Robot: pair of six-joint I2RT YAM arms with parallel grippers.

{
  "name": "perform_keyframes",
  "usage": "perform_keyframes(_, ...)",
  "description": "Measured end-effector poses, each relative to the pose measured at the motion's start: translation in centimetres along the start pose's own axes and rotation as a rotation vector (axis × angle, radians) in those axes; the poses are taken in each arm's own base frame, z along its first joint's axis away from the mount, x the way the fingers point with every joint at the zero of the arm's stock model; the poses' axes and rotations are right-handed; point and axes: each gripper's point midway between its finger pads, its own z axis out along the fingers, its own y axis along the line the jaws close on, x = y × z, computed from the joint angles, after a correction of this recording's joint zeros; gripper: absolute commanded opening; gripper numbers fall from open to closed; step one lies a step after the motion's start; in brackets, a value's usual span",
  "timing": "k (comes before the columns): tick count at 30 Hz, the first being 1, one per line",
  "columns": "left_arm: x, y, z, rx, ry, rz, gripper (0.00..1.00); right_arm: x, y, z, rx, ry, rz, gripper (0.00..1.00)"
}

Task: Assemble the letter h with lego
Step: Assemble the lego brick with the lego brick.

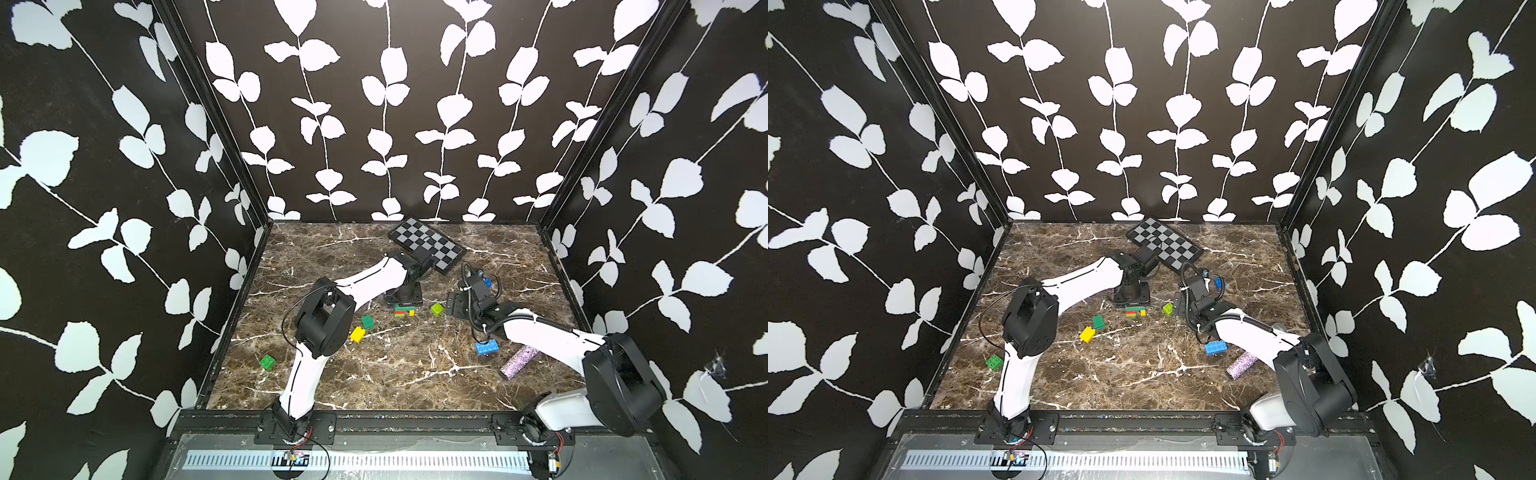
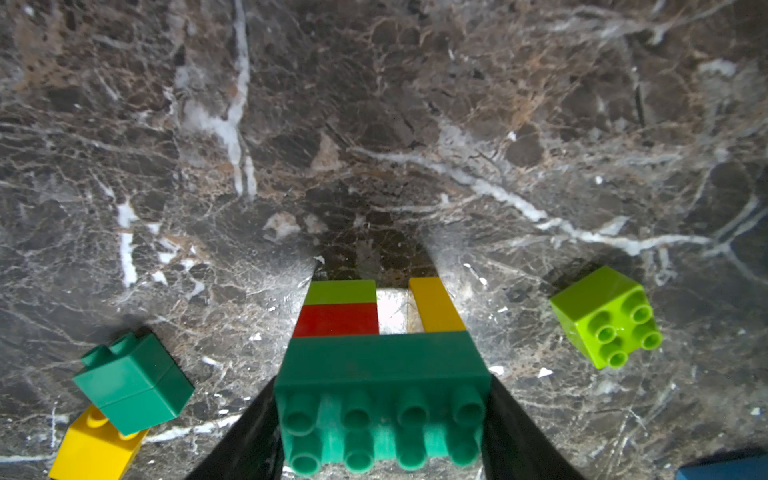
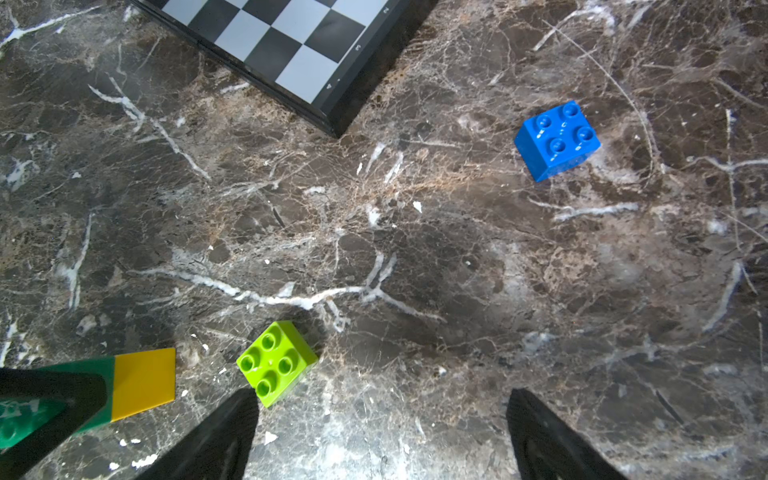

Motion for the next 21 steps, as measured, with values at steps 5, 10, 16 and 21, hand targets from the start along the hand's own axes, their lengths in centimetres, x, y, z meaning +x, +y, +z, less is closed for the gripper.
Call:
perform_keyframes(5,0.0,0.0,0.0,0.004,0.003,0.003,0.47,0.0,0.0,0.0,0.0,0.0,0.0,0.94)
perform_keyframes(10,0.0,-0.1,0.0,0.009,0.003,0.009,0.83,0.0,0.0,0.0,0.0,-0.001,0.0,0.95)
perform_keyframes(16,1.1,0.8,1.6,-0.023,0.049,0.02,0.99,-0.1,0.0,-0.1,0.0,-0.006,0.001,0.98)
perform_keyframes(21,0.7,0.7,0.5,-0.003,0.025,0.036,0.99,-0.5,-0.2,-0.3,0.008,-0.021,0.004,0.99)
